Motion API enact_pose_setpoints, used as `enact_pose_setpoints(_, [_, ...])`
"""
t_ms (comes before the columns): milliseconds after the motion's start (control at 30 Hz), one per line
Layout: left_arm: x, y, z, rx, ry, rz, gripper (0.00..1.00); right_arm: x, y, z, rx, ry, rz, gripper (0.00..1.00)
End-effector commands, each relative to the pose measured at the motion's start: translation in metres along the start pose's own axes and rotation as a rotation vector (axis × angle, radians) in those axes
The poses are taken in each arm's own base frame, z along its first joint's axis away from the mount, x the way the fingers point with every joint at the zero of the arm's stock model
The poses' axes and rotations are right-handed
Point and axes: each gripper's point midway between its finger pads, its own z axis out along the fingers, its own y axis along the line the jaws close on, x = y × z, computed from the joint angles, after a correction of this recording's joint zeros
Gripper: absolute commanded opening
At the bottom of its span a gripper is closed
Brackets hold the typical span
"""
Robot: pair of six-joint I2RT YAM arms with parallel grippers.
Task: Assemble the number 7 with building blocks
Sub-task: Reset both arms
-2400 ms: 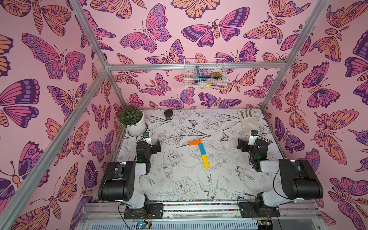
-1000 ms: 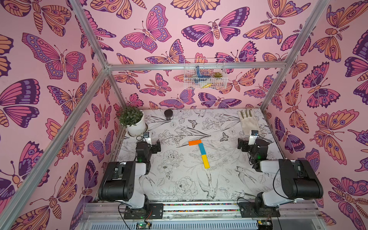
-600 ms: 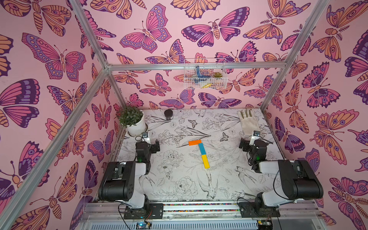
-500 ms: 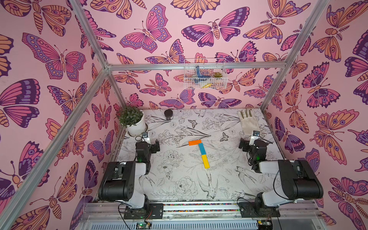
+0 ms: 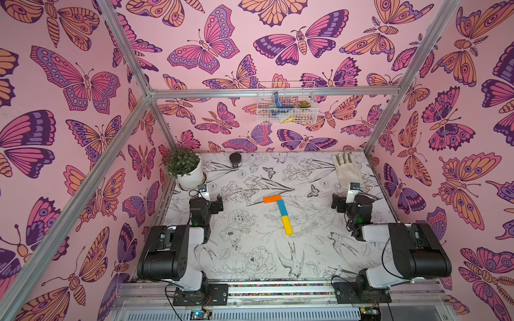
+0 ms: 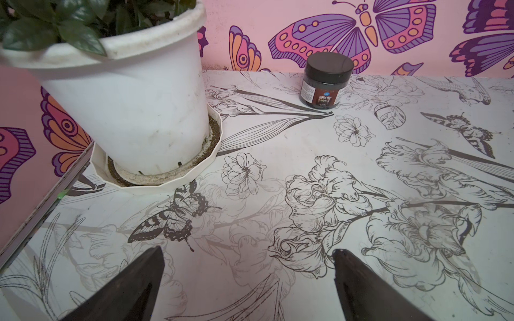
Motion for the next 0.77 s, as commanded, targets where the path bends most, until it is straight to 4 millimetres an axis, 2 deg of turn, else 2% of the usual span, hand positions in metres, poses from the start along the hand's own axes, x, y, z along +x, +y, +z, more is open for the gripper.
enact_pose_setpoints(0, [0.0006,0.0002,-0.0004,-0.010,-0.009,-0.004,1.00,-0.0115,0.0046,0.0014,-0.016,-0.022,-0.012,0.99])
enact_pose_setpoints(733, [0.0007,0.0004,0.0002,-0.011,-0.005,-0.006,1.00,-0.0118,0.0046,0.0013,-0.016,-0.023,-0.012,0.99])
